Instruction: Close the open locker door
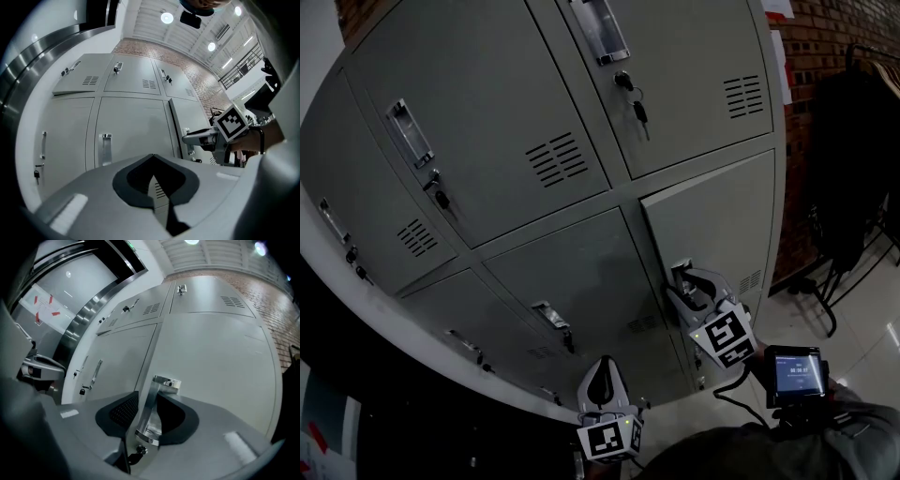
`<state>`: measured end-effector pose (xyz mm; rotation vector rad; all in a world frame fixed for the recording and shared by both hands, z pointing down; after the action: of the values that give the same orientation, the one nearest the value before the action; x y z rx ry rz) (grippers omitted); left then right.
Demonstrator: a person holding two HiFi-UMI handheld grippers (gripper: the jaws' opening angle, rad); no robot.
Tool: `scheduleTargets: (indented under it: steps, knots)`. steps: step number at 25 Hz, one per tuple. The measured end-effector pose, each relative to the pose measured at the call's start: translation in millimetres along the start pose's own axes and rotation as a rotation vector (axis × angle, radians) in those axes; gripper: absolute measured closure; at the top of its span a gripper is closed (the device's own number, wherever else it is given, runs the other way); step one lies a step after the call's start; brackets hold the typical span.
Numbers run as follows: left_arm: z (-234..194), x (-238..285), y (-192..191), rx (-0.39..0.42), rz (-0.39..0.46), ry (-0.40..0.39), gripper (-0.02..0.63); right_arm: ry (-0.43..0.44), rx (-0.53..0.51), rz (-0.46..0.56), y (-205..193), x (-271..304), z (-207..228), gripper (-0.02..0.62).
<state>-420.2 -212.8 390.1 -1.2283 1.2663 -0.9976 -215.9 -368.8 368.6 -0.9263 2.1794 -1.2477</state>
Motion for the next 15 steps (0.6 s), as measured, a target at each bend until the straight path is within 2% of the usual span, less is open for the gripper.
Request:
scheduleTargets:
  steps: [15]
  knots:
    - [-15.0, -1.5, 2.0, -0.003, 0.005, 0.028, 0.604, -0.028, 0.019, 0.002, -5.6, 21.3, 4.7, 0.478]
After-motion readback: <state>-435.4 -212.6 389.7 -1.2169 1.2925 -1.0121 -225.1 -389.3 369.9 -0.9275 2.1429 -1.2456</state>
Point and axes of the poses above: the fingertips, and each gripper's own axes: x forward along the fingers, z to its right, y out of its top, the point moved 10 cm from there along -x, backward along the fingers, and after that the axes turned 13 degrees about -x, right-handed, at the moved point
